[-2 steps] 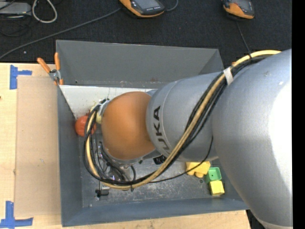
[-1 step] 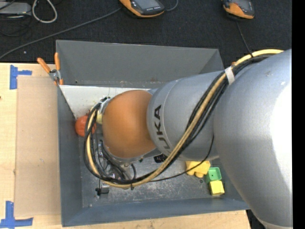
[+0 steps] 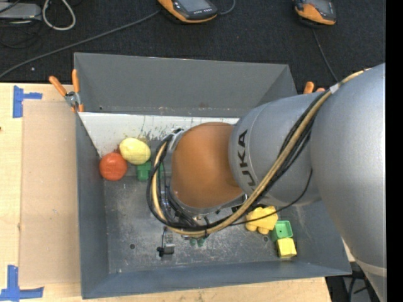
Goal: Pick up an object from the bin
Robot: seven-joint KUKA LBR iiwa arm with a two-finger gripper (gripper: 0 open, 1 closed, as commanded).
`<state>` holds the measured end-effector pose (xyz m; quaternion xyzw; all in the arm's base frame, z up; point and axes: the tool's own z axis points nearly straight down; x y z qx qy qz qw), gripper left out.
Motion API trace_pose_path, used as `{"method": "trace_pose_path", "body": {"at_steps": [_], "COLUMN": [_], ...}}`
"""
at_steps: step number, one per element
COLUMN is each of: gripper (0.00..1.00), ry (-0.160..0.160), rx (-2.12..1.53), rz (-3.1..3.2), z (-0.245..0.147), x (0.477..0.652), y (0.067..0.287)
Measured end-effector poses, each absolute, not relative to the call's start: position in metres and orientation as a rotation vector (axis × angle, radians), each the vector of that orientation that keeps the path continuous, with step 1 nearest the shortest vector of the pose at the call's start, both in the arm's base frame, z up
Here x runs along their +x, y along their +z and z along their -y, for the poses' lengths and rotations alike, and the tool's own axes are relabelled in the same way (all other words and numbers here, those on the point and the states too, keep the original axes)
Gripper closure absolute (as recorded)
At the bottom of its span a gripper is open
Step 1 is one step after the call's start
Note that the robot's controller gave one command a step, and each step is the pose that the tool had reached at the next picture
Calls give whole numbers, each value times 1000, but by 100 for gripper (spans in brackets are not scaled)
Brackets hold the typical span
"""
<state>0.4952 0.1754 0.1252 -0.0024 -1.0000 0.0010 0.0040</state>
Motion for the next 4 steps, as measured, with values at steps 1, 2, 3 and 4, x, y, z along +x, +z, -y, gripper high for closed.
{"method": "trace_pose_path", "body": {"at_steps": [1,2,3,4], "gripper": [0,0,0,0], "ry": [-3,-4,0,-2], "rx": [-55,155,46,73], "rz": [3136,3148,3132,3140], "z": [-146,-109,-118,-70], "x": [475,475,482,484], "y": [95,81,132,144]}}
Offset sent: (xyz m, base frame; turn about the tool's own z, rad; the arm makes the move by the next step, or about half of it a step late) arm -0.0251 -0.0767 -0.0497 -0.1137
